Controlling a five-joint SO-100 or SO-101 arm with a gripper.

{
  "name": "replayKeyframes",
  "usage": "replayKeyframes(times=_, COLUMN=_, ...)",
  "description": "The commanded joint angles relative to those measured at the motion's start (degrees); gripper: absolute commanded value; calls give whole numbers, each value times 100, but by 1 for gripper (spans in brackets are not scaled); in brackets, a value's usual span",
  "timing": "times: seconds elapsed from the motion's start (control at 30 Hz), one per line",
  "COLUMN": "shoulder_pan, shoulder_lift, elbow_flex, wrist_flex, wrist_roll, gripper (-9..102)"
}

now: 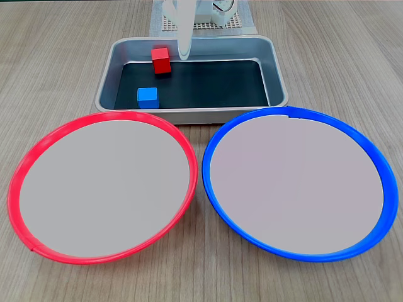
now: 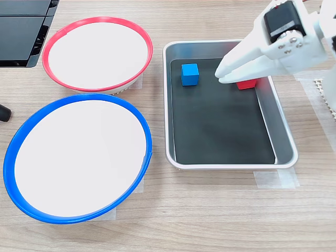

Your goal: Move two blocks tray to matching dishes

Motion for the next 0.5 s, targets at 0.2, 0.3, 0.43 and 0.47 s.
replayKeyframes(times=0.2, shoulder_pan=984, shoulder_lift=-4280, elbow_flex=-3516, wrist_flex=2461, wrist_roll=-8763, gripper=0)
replayKeyframes(times=0.3, shoulder_pan=1415, shoulder_lift=-5353, elbow_flex=-4553, wrist_flex=3059, wrist_roll=-10178, gripper=17)
replayKeyframes(times=0.43, shoulder_pan=1740, shoulder_lift=-5722, elbow_flex=-4816, wrist_flex=3041, wrist_roll=-11461, gripper=29)
replayKeyframes(times=0.47, shoulder_pan=1802, shoulder_lift=-5730, elbow_flex=-4632, wrist_flex=2830, wrist_roll=-11610, gripper=29)
